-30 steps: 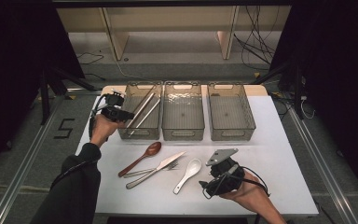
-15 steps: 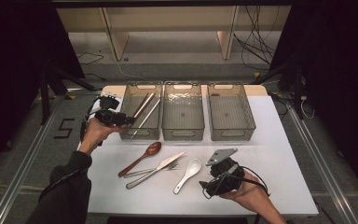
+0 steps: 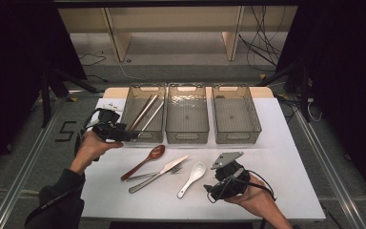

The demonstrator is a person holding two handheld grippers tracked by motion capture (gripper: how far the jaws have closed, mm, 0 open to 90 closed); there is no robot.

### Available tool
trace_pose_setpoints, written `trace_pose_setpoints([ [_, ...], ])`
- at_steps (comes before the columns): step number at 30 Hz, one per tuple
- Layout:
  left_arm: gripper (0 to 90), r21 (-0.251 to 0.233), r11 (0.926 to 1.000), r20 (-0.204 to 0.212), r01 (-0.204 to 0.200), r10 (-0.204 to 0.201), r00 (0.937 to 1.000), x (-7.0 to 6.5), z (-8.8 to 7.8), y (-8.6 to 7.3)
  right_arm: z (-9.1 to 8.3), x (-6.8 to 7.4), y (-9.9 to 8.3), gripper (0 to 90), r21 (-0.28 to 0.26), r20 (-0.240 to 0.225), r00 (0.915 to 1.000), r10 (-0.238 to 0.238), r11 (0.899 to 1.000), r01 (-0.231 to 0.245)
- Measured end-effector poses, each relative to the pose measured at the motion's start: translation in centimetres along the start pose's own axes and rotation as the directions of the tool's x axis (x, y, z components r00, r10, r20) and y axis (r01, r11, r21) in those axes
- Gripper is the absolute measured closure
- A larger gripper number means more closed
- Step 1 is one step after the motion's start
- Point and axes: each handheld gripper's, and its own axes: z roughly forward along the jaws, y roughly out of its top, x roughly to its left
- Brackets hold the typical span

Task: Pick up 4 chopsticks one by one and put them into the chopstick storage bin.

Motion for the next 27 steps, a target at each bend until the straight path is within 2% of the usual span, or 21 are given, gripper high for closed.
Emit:
trace_pose_setpoints([
  [7,27.5,0.053,0.9977,0.005,-0.042,0.042,0.9991,-1.2,0.7,-0.8,-0.1,0.0,0.0,28.7,-0.005,0.002,1.0000,0.002,1.000,-0.002],
  [13,26.6,0.077,0.9954,0.011,-0.057,0.057,0.9983,-1.8,1.1,-1.5,-0.1,0.1,0.0,28.7,-0.007,0.003,1.0000,0.000,1.000,0.000],
  [21,23.8,0.120,0.9891,0.023,-0.086,0.084,0.9962,-2.7,1.7,-2.2,-0.1,0.1,-0.1,28.6,-0.005,0.002,1.0000,-0.001,1.000,0.001],
  [27,21.9,0.164,0.9806,0.039,-0.107,0.102,0.9940,-3.2,2.6,-2.7,-0.1,0.0,-0.1,28.5,-0.004,0.000,1.0000,-0.001,1.000,0.001],
])
